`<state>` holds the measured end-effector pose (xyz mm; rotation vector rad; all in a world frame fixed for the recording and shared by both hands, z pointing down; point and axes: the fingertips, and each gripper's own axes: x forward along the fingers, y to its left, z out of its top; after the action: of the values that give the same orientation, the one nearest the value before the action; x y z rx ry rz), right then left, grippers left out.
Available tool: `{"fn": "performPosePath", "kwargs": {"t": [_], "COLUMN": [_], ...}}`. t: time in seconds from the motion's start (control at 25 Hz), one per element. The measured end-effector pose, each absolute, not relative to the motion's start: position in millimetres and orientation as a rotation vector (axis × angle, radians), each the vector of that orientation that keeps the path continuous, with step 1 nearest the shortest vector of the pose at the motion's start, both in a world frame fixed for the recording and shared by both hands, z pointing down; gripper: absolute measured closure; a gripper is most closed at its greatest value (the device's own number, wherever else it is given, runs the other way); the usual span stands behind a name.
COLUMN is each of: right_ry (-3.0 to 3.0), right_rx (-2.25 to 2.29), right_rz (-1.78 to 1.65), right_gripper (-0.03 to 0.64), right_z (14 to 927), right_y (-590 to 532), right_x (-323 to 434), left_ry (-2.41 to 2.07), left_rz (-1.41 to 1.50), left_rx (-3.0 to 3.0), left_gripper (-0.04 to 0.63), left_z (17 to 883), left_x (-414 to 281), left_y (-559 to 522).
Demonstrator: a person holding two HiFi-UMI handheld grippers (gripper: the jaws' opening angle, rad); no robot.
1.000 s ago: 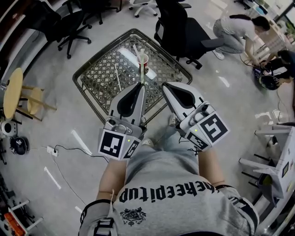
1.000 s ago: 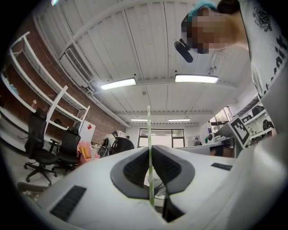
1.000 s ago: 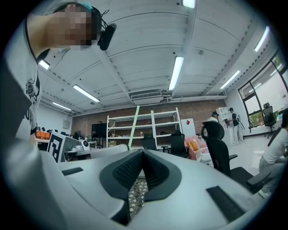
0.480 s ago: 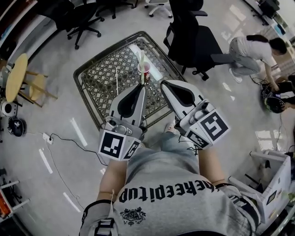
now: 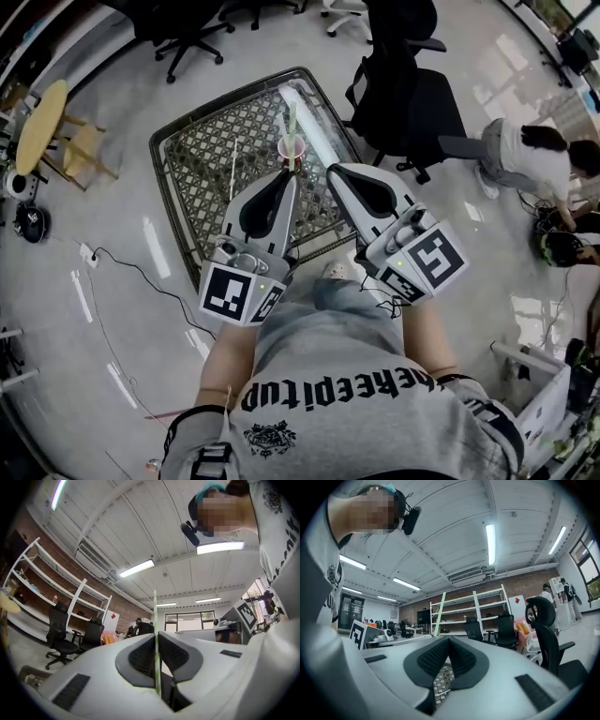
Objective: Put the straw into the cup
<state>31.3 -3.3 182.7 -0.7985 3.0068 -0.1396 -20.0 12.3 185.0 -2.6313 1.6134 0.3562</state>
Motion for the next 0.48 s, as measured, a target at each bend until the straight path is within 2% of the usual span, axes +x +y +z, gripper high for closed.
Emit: {"fn": "performPosePath", "kwargs": {"t": [0.48], "right_ry": [3.044], "right_rx": [-0.637], "right_rz": [-0.172], "right_gripper": [0.606], "right_z": [190], "right_y": [-27], "right_x": [55], "left_ry": [1.748], "left_rz": [0.336], "left_rx": [-2.535], "left_gripper": [0.551], "left_z": [190], "left_x": [3], "left_y": [-12]}}
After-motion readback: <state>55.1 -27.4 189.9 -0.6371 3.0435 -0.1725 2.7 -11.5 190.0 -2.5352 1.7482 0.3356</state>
